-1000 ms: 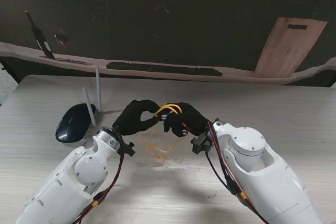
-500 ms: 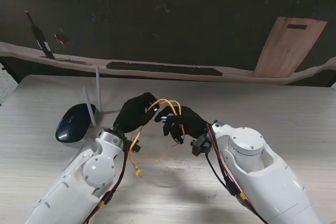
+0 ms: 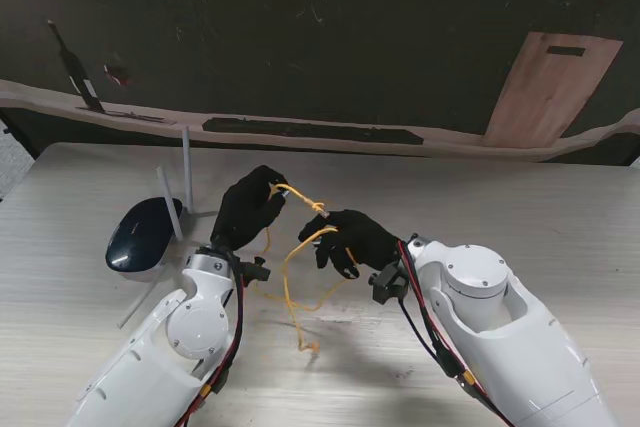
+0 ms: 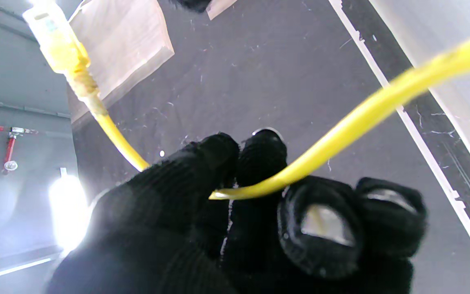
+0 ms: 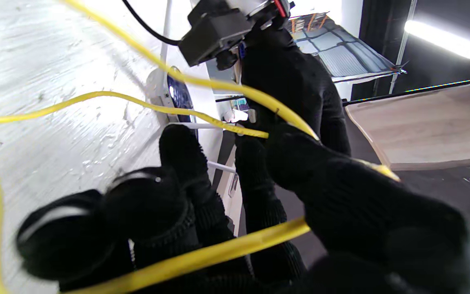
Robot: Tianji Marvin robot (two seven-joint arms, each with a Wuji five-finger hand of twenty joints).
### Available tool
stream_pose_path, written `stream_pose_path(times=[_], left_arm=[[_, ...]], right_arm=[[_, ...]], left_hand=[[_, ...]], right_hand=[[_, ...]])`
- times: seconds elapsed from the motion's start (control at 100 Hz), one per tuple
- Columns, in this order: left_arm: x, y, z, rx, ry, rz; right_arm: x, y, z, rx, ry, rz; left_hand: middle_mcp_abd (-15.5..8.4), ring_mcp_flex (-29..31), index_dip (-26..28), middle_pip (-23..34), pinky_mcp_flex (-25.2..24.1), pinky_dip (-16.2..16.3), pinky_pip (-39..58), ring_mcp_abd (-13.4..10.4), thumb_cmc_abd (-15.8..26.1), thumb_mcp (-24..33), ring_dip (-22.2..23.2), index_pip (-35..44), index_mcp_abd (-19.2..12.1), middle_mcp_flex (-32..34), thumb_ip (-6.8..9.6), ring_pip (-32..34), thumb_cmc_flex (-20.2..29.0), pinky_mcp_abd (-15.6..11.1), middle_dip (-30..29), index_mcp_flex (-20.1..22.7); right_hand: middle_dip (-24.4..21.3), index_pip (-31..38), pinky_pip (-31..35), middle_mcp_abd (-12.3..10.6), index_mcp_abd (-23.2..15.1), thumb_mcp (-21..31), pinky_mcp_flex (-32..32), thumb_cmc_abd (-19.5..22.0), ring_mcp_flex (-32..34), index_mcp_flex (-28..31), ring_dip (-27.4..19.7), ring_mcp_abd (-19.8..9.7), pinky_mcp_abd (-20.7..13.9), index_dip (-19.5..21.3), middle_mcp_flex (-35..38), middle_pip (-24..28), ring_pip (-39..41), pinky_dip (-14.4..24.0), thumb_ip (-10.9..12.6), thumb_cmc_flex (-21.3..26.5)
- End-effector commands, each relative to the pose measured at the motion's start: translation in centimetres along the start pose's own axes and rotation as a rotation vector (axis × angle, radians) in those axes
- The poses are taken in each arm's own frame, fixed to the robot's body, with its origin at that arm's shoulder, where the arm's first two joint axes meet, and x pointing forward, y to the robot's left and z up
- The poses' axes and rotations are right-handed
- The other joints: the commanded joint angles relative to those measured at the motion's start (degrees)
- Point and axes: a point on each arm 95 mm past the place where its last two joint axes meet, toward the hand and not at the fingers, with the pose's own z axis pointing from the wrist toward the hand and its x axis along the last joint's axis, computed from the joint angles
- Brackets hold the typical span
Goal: Untangle the Ethernet cable and plug it into the router
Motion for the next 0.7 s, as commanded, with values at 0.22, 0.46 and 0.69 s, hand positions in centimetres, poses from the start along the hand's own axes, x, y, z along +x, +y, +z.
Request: stream_pose_path(times=[0.22,0.46,0.69], left_arm=[[-0.3,-0.2,-0.4,-0.014,0.003,-0.034],[-0.2,-0.2,-0.6,-0.015,0.013,-0.044],[-0.2,-0.2,-0.5,-0.013,0.018,-0.061]], right_arm=[[-0.3,0.0,-0.8,-0.082,0.045,0.004],[-0.3,0.9,-1.0,-0.258,0.059,-0.15],[-0.2,1.7,-1.4,-0.422,0.097,-0.219]], left_hand=[[-0.8,1.4,-1.2,0.8,2.4,-1.5,8.6,2.9,1.3,-1.7,0.6,-1.8,0.1,1.7,-0.37,3.8,1.6,-1.8,0.0,0.0],[-0.8,1.4,-1.2,0.5,2.3,-1.8,8.6,2.9,2.3,-3.4,0.6,-2.8,0.0,1.4,-0.93,3.8,2.2,-1.8,0.0,-0.1],[-1.2,1.4,-1.5,-0.1,1.0,-1.4,8.1,3.0,7.3,-15.1,0.5,-6.2,0.2,0.7,-1.37,3.5,5.9,-2.0,0.6,-1.1]], right_hand=[[-0.2,6.7,1.7,1.2,-1.9,-4.1,1.1,4.6,1.1,2.0,-0.1,0.3,2.1,-4.0,3.3,2.2,-1.3,0.4,-1.5,6.1],[-0.6,6.7,-11.9,2.4,0.2,-3.4,-9.1,4.0,0.1,2.4,-6.4,6.2,8.9,-3.5,0.9,1.4,-17.2,-3.7,-1.7,5.2],[-1.7,6.7,-19.5,2.3,0.9,-2.2,-17.8,3.6,-4.5,2.1,-7.9,8.3,8.9,-3.5,-1.6,-0.8,-24.3,-3.7,-1.7,5.8]])
